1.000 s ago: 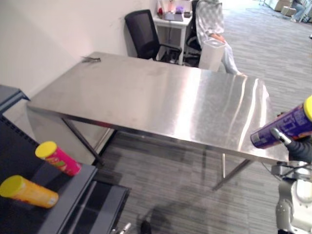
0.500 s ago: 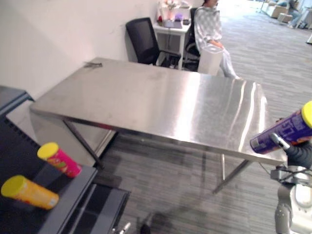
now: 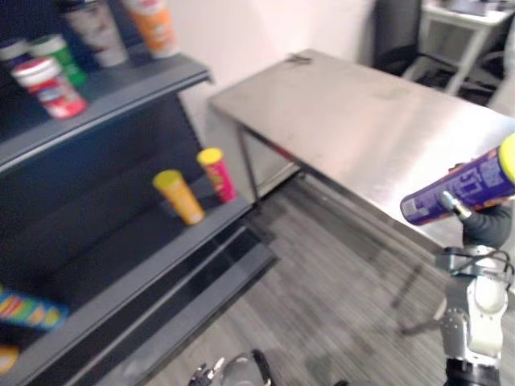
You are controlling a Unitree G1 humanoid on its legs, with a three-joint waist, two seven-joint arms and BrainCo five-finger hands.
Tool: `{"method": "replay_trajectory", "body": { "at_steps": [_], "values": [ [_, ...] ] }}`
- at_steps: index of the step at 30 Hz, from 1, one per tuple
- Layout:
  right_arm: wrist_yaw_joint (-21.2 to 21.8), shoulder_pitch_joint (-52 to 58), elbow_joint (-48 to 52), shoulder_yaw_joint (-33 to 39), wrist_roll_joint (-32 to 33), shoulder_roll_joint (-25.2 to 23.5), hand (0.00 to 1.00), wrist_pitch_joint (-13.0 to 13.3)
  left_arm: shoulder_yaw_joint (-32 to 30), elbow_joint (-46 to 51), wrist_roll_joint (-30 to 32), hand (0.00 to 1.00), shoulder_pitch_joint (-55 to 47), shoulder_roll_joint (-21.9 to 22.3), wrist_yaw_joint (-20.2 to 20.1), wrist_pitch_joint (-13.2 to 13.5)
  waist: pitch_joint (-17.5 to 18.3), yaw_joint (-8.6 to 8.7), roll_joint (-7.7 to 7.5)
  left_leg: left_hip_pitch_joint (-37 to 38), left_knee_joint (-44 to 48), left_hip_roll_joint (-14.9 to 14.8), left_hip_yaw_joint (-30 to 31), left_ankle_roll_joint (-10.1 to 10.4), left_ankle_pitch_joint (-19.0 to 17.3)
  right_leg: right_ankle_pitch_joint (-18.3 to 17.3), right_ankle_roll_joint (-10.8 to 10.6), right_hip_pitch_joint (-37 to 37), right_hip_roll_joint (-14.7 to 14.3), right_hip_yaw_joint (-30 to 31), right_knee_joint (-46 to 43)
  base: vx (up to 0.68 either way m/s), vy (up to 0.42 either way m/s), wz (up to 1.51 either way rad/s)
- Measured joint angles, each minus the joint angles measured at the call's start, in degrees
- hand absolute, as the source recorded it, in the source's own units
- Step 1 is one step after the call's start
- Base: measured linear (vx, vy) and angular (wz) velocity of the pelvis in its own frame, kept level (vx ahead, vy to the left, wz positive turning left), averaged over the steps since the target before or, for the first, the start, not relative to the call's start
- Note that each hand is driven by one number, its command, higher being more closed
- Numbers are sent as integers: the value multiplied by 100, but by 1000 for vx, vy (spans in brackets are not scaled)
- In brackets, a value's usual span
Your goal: Put the gum and the chips on the shelf.
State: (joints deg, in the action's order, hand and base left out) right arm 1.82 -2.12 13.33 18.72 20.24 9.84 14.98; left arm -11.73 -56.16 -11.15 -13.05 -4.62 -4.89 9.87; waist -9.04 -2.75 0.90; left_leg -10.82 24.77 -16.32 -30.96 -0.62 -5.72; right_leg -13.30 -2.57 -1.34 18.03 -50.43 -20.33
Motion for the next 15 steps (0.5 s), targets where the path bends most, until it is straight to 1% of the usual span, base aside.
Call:
{"method": "replay_trajectory", "body": {
  "at_steps": [1,2,3,4,5,6,7,9,10,13,15],
  "values": [
    [3,1,-10,17,0,2,100,-1,-7,-4,0,0,-5,2,-4,0,8,5,13,55,-143,12,3,50,-22,27,-40,-20,17,-120,19,-15,105,130],
    [18,0,-38,47,-2,1,100,-3,-48,-52,0,0,-7,2,-6,-2,52,4,97,136,-463,102,35,149,-74,78,-120,-67,62,-352,21,12,152,110],
    [32,10,-73,49,-2,-49,100,-10,-178,-96,0,0,-9,-7,-8,-2,57,2,72,122,-623,202,31,195,-106,135,-196,-152,112,-583,26,17,167,102],
    [41,11,-75,53,-2,-91,100,-19,-223,-98,0,0,-11,-12,1,-1,46,1,23,102,-675,273,52,193,-103,168,-231,-205,145,-685,41,15,180,83],
    [81,3,-70,54,-2,-165,100,-25,-298,-105,0,0,-47,-29,3,-4,62,-46,-65,86,-718,373,92,188,-99,247,-280,-267,183,-794,115,16,174,62],
    [126,13,-62,53,-4,-222,100,-24,-344,-111,1,0,-84,-25,0,-8,88,-65,-124,81,-804,490,196,163,-83,348,-335,-348,185,-898,226,21,172,54],
    [124,23,-59,55,-4,-226,100,-22,-345,-118,2,0,-84,-19,0,-9,95,-64,-137,81,-866,546,240,152,-76,389,-359,-391,185,-936,259,25,196,47],
    [119,101,-58,82,-9,-277,100,-22,-344,-158,10,0,-39,-11,2,-9,118,-50,-188,-1,-962,747,362,87,-47,476,-401,-400,321,-1018,235,14,187,41],
    [115,126,-59,104,-13,-314,100,-22,-345,-164,16,0,-16,-13,4,-8,112,-43,-189,-33,-953,776,392,70,-53,482,-399,-390,371,-1036,196,-4,147,35],
    [27,238,-89,96,-28,-431,100,-61,-335,-231,26,0,63,-29,27,-4,49,-26,-208,-151,-774,878,508,-72,-153,484,-401,-377,603,-1003,-106,-11,123,26],
    [0,211,-88,62,-126,-428,100,-60,-335,-230,23,0,105,-47,47,-3,-25,-55,-224,-236,-642,884,503,-89,-265,478,-404,-322,628,-902,-167,-59,125,4]
  ]
}}
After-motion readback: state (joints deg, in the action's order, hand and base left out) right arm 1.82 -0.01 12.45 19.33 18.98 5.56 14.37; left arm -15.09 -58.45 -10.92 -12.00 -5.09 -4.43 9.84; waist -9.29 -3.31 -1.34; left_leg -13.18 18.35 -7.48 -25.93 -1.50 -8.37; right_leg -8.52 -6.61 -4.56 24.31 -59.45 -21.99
